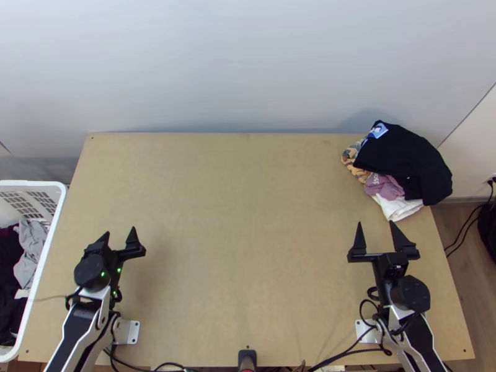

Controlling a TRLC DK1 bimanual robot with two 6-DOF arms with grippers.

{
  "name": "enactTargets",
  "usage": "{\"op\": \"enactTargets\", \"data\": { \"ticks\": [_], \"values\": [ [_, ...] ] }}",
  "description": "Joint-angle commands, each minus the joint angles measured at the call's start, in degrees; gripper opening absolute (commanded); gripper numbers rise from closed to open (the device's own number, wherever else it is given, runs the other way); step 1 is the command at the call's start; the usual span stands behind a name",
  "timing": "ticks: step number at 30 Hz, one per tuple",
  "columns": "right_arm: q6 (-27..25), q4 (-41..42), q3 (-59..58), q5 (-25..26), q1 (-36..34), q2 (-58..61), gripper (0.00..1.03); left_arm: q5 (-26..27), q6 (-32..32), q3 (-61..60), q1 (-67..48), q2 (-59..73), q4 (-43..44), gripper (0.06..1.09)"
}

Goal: Fold the t-shirt

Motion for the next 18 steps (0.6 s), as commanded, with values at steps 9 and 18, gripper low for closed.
{"op": "enactTargets", "data": {
  "ticks": [9,18],
  "values": [
    [-15.5,-2.6,-0.8,-0.1,-1.0,-3.9,0.99,1.1,-0.1,-2.9,0.1,-19.7,-0.5,1.05],
    [-15.5,-2.9,-0.8,-0.1,-2.2,-3.9,0.99,1.2,-0.1,-2.9,-0.1,-20.0,-0.5,1.05]
  ]
}}
